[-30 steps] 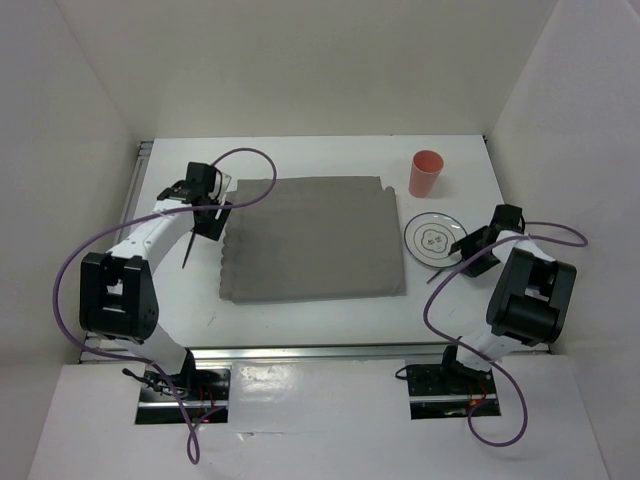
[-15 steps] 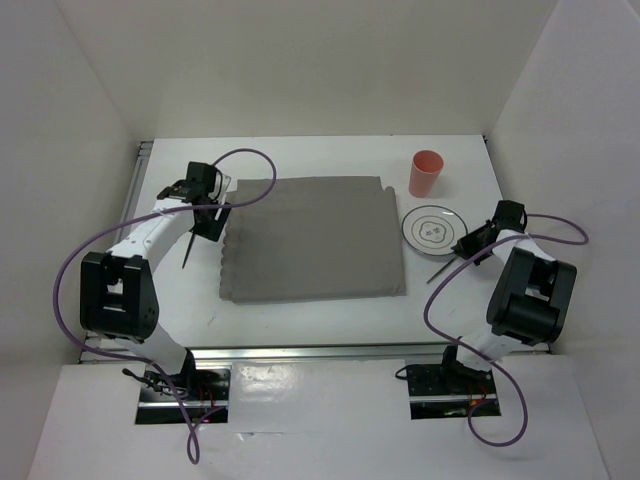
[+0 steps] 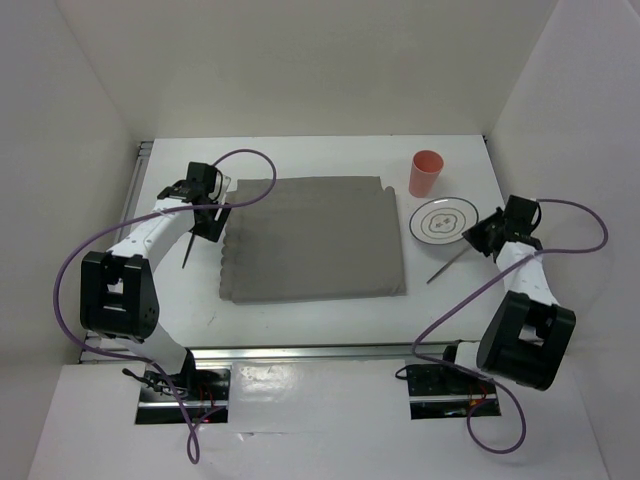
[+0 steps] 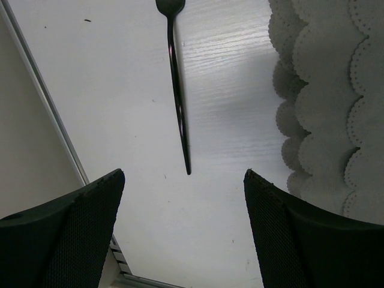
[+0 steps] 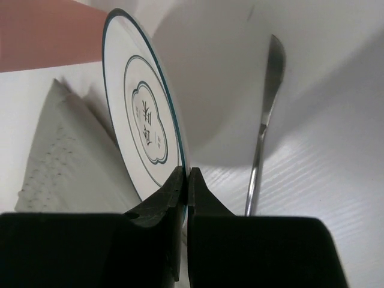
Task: Set the dinner table for one person
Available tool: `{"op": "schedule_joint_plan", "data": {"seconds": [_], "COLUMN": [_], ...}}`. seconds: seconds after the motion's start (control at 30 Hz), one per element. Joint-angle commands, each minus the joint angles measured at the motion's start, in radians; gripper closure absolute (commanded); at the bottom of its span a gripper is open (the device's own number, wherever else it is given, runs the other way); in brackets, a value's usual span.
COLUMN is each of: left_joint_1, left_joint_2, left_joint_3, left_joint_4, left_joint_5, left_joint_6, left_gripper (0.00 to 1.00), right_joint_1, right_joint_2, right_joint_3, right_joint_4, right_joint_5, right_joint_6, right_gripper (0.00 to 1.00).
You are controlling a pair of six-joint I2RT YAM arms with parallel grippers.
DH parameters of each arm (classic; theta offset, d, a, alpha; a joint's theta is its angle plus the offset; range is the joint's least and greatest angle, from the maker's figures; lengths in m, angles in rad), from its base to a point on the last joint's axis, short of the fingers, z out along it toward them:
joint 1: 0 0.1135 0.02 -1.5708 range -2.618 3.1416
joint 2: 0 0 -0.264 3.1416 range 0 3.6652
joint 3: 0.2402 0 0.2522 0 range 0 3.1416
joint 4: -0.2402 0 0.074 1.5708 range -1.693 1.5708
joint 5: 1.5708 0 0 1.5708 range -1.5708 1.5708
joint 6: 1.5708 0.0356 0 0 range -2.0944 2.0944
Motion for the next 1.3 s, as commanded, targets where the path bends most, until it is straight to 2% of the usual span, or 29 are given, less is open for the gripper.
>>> {"op": "schedule_joint_plan", "data": {"seconds": [0.0,0.27,0.37,0.5,0.63,0.8,0.9,0.97,1.03,1.13,1.27], "left_joint_1": [-0.003,-0.003,-0.003,-0.003,-0.003,0.02,0.046,0.061,0.096,0.124,0.144], "left_joint_2": [0.004,0.004,0.004,0.004,0.004,-0.005,-0.005,-0.005,-0.005,-0.005,0.004], "left_joint_3": [0.038,0.038,0.038,0.058,0.058,0.058,0.058,0.058,0.058,0.058,0.058], "left_joint_4": [0.006,0.006,0.006,-0.003,-0.003,-0.013,-0.022,-0.022,-0.022,-0.033,-0.033], "left_joint_5": [-0.013,-0.013,-0.013,-0.013,-0.013,-0.022,-0.022,-0.011,-0.002,0.024,0.024], "left_joint_6": [-0.012,-0.012,-0.012,-0.021,-0.021,-0.03,-0.03,-0.03,-0.03,-0.04,-0.04], "left_gripper": [0.13,0.13,0.13,0.13,0.13,0.13,0.13,0.13,0.13,0.13,0.13], "right_joint_1": [-0.003,-0.003,-0.003,0.006,0.082,0.193,0.271,0.377,0.47,0.562,0.674], "right_joint_2": [-0.071,-0.118,-0.127,-0.051,0.02,0.099,0.15,0.225,0.291,0.342,0.406], "right_joint_3": [0.031,0.145,0.211,0.385,0.517,0.613,0.666,0.724,0.725,0.619,0.509], "right_joint_4": [0.038,-0.029,-0.016,-0.016,0.029,0.137,0.196,0.187,0.193,0.285,0.271], "right_joint_5": [-0.026,-0.006,0.064,0.103,0.105,-0.027,-0.217,-0.283,-0.43,-0.617,-0.609], "right_joint_6": [-0.003,-0.014,-0.055,-0.1,-0.124,-0.134,-0.129,-0.129,-0.14,-0.131,-0.153], "right_gripper": [1.0,1.0,1.0,1.0,1.0,1.0,1.0,1.0,1.0,1.0,1.0]}}
